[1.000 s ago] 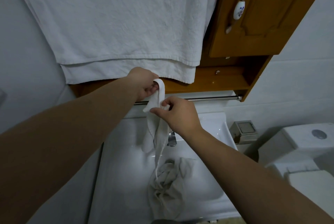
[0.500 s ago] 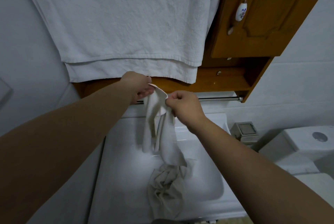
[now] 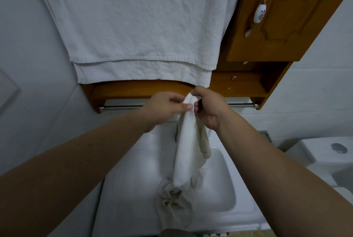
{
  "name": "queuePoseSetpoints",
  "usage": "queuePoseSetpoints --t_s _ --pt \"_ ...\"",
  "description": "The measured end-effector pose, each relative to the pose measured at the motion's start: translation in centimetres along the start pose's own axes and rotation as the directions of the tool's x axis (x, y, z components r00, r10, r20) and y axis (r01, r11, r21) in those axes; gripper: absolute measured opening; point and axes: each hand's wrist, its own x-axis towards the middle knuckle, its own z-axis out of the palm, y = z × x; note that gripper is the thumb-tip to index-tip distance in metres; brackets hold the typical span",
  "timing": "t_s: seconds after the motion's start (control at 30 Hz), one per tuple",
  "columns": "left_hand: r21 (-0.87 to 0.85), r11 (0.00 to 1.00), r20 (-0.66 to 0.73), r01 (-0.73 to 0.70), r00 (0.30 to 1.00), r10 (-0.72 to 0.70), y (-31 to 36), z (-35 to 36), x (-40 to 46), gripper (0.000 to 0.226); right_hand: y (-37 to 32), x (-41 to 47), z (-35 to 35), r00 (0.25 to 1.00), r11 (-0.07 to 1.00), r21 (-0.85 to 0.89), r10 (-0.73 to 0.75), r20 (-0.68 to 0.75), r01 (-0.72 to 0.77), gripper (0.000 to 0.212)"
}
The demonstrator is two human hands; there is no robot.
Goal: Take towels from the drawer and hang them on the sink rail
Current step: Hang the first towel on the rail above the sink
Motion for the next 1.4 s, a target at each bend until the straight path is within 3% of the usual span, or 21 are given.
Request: queuePoseSetpoints --t_s 0.1,0.23,0.4,0.5,0.63,0.73,0.87,1.0,1.2,1.4 --pt "0.021 0.998 0.041 -0.064 0.997 0.063 -0.5 0.3 -0.3 0.029 0.0 0.1 -0.1 0.999 0.999 0.017 0.037 0.027 -0.037 0.008" --pt "0.139 0.986 -0.188 -0.087 0.976 0.113 -1.1 -0.1 0.3 0.015 0.1 0.0 -0.4 0.992 0.994 0.051 0.097 0.074 -0.101 0.006" --pt "0.401 0.883 -0.120 -0.243 0.942 0.314 -1.2 0.8 0.0 0.014 -0.2 -0.6 -0.8 0.985 0.981 0.123 0.134 0.105 -0.147 0.011" --pt "0.469 0.837 -0.157 -0.282 0.906 0.393 -1.4 1.3 -0.1 0.016 -0.3 -0.7 -1.1 0.987 0.980 0.138 0.133 0.095 -0.145 0.013" --pt "0.421 0.869 -0.217 -0.258 0.902 0.373 -1.7 1.4 0.0 0.024 -0.1 -0.7 -1.2 0.990 0.980 0.155 0.116 0.079 -0.127 0.003" --pt "0.470 0.843 -0.210 -0.262 0.894 0.395 -1.6 1.5 -0.1 0.025 0.1 -0.8 -1.3 0.994 0.987 0.133 0.086 0.061 -0.093 0.012" --pt "0.477 0.850 -0.243 -0.225 0.895 0.373 -2.0 1.6 0.0 0.025 0.2 -1.4 -0.9 0.998 0.996 -0.056 -0.065 0.009 0.065 0.013" --pt "0.500 0.845 -0.256 -0.192 0.899 0.356 -2.1 1.8 0.0 0.024 0.3 -2.1 -0.3 0.970 0.925 -0.292 -0.239 0.054 0.244 0.018" --pt "0.512 0.841 -0.295 -0.177 0.883 0.365 -2.5 1.1 0.4 0.023 -0.2 -2.3 -0.2 0.972 0.949 -0.236 -0.172 0.164 0.207 0.036" --pt "0.495 0.847 -0.246 -0.195 0.903 0.351 -3.0 1.2 0.3 0.023 0.3 -1.7 -0.6 0.950 0.890 -0.345 -0.243 0.198 0.299 0.013"
